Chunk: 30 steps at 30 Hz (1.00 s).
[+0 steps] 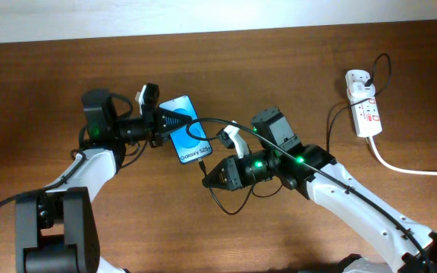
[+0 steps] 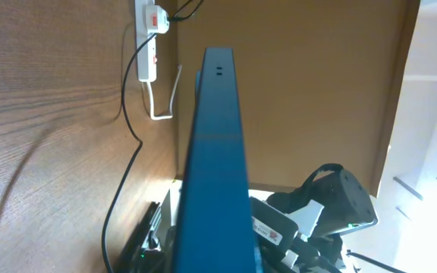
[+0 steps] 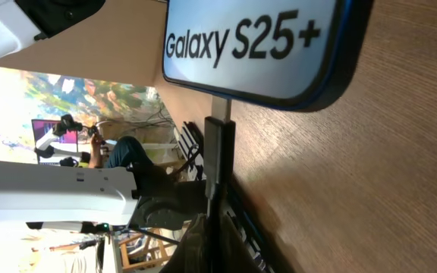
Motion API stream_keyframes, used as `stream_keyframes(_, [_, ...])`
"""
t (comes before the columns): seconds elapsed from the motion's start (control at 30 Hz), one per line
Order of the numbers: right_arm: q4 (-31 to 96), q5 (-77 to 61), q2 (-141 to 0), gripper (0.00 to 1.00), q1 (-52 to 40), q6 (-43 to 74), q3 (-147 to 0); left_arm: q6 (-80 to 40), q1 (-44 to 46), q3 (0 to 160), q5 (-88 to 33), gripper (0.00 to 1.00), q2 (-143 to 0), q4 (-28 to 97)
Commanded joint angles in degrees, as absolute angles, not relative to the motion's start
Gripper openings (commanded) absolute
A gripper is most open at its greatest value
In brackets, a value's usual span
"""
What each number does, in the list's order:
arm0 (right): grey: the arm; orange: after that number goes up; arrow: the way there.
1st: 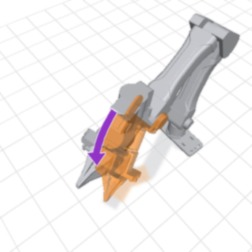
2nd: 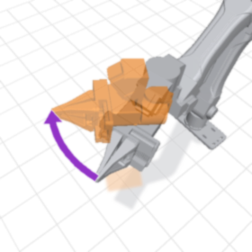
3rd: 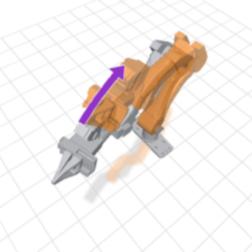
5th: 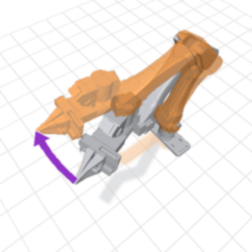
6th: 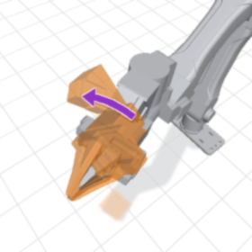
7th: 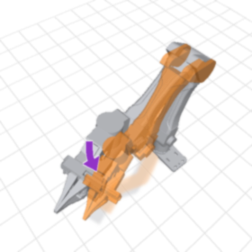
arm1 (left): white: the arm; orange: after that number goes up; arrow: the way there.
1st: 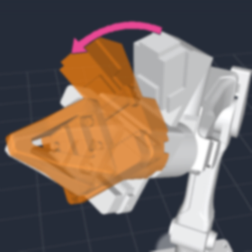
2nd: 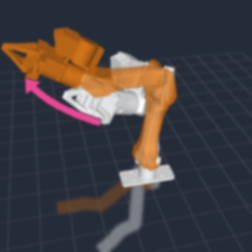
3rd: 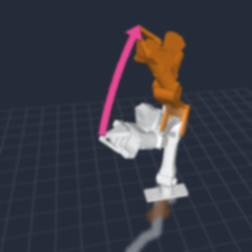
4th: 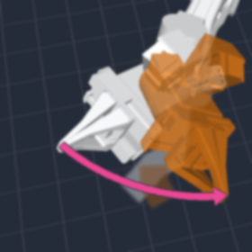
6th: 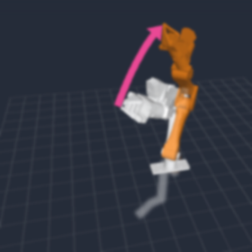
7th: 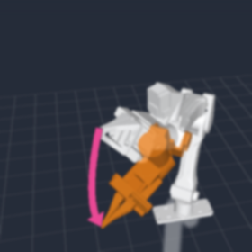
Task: Plug charger to phone and switch on socket
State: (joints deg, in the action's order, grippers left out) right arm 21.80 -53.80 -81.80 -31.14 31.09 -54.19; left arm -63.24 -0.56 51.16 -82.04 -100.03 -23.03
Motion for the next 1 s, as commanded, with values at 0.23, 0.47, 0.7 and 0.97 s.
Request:
stream_keyframes(0.23, [21.85, -53.28, -80.62, 0.04, -31.48, 30.92, -54.33, -65.69, 0.69, 51.94, -81.43, 0.0, -99.0, -23.35])
stream_keyframes(0.47, [22.0, -53.25, -80.62, 0.04, -31.48, 30.89, -54.33, -66.28, -0.91, 51.94, -84.47, 0.0, -99.0, -23.38])
stream_keyframes(0.7, [22.28, -55.07, -80.62, 0.04, -31.48, 30.87, -54.3, -63.29, -0.91, 51.94, -82.32, 0.0, -99.0, -23.4])
stream_keyframes(0.97, [22.24, -55.22, -80.62, 0.04, -31.48, 30.89, -54.33, -63.29, -0.91, 51.94, -82.04, 0.0, -99.0, -23.38])
